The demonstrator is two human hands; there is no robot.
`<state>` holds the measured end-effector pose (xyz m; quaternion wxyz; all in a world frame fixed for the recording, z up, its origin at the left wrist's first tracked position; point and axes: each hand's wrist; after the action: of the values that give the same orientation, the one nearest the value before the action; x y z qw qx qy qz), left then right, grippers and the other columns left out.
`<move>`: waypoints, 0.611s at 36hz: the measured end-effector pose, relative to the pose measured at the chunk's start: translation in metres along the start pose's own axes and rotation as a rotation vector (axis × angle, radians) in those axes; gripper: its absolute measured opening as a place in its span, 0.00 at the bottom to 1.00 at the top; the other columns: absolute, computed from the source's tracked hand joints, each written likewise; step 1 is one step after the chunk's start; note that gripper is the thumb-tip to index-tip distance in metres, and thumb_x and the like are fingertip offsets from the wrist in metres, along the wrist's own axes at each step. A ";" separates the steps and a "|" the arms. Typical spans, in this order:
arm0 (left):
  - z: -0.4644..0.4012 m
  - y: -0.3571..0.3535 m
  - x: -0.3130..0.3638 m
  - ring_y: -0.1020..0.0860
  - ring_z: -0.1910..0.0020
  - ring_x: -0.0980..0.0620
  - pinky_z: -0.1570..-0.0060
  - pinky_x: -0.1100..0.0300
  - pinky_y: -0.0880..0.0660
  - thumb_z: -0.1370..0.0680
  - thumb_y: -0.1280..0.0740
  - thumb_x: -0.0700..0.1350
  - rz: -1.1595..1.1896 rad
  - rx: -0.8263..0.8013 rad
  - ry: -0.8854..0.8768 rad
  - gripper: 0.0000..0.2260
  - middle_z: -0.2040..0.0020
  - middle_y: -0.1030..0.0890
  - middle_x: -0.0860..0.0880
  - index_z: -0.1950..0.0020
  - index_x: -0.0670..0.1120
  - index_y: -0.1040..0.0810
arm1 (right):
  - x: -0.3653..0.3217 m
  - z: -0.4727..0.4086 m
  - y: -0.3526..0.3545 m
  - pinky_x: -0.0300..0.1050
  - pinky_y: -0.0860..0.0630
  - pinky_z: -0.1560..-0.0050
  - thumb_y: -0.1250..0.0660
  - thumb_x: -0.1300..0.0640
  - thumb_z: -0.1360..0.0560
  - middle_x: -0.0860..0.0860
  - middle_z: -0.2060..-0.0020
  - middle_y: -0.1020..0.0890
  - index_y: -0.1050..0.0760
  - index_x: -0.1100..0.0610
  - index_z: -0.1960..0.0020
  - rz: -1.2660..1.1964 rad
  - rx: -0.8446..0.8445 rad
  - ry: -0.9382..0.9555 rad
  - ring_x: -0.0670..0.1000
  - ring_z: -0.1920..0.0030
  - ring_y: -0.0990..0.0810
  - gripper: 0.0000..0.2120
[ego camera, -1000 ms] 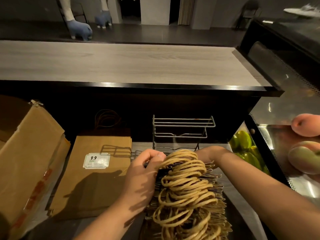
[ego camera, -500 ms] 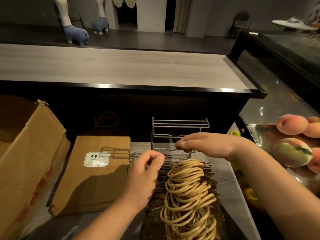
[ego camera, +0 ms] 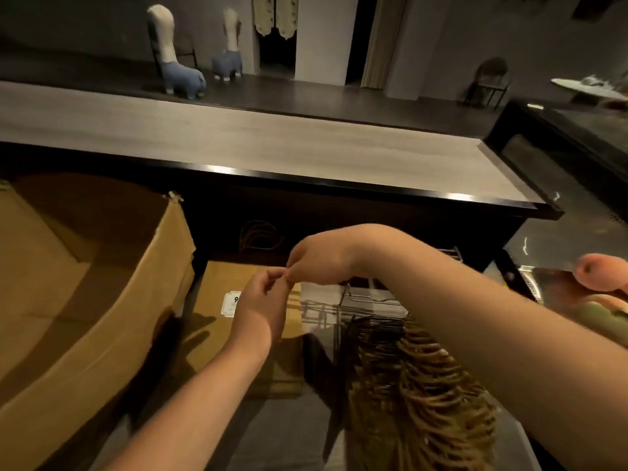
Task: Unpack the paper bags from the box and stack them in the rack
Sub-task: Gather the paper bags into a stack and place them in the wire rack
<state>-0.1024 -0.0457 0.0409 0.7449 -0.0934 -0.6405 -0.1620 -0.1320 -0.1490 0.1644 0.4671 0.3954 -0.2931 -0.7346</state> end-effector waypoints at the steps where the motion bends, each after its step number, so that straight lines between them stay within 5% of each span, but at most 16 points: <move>1: -0.007 0.008 -0.004 0.22 0.49 0.49 0.61 0.59 0.31 0.20 0.36 0.47 -0.025 0.016 0.022 0.02 0.53 0.20 0.51 0.50 0.53 0.24 | -0.009 -0.013 -0.004 0.46 0.28 0.40 0.41 0.51 0.19 0.54 0.37 0.23 0.26 0.57 0.34 0.010 -0.004 -0.008 0.53 0.38 0.25 0.17; 6: -0.024 0.041 -0.016 0.23 0.48 0.49 0.59 0.57 0.30 0.19 0.41 0.47 -0.044 0.024 0.066 0.06 0.50 0.20 0.51 0.48 0.53 0.25 | -0.038 -0.059 -0.022 0.44 0.26 0.53 0.44 0.51 0.17 0.52 0.47 0.26 0.28 0.59 0.36 -0.049 0.015 -0.052 0.52 0.49 0.23 0.16; 10: -0.037 0.065 -0.029 0.24 0.53 0.52 0.62 0.59 0.30 0.19 0.39 0.45 -0.034 0.035 0.106 0.06 0.50 0.21 0.49 0.45 0.51 0.25 | -0.050 -0.091 -0.043 0.39 0.30 0.64 0.45 0.54 0.18 0.53 0.45 0.26 0.29 0.60 0.33 -0.135 0.022 -0.122 0.53 0.51 0.24 0.17; 15: -0.055 0.084 -0.059 0.22 0.53 0.48 0.53 0.54 0.22 0.20 0.36 0.45 -0.063 0.041 0.217 0.06 0.47 0.20 0.46 0.45 0.51 0.22 | -0.047 -0.123 -0.078 0.52 0.23 0.43 0.46 0.57 0.18 0.56 0.38 0.23 0.31 0.59 0.30 -0.283 0.046 -0.240 0.57 0.44 0.21 0.18; 22: -0.064 0.102 -0.090 0.26 0.47 0.51 0.53 0.58 0.28 0.20 0.37 0.51 -0.404 0.055 0.203 0.13 0.38 0.26 0.53 0.37 0.54 0.25 | -0.027 -0.149 -0.126 0.53 0.22 0.42 0.41 0.59 0.20 0.60 0.40 0.21 0.27 0.61 0.34 -0.595 0.203 -0.476 0.55 0.51 0.22 0.16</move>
<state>-0.0181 0.0379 -0.0506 0.7602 0.0738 -0.5720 -0.2991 -0.0547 -0.0835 -0.0051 0.1112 0.3257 -0.3370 -0.8763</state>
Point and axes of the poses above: each hand's wrist, its own z-axis away from the middle knuckle, its own y-axis out of the back of the hand, x = y × z
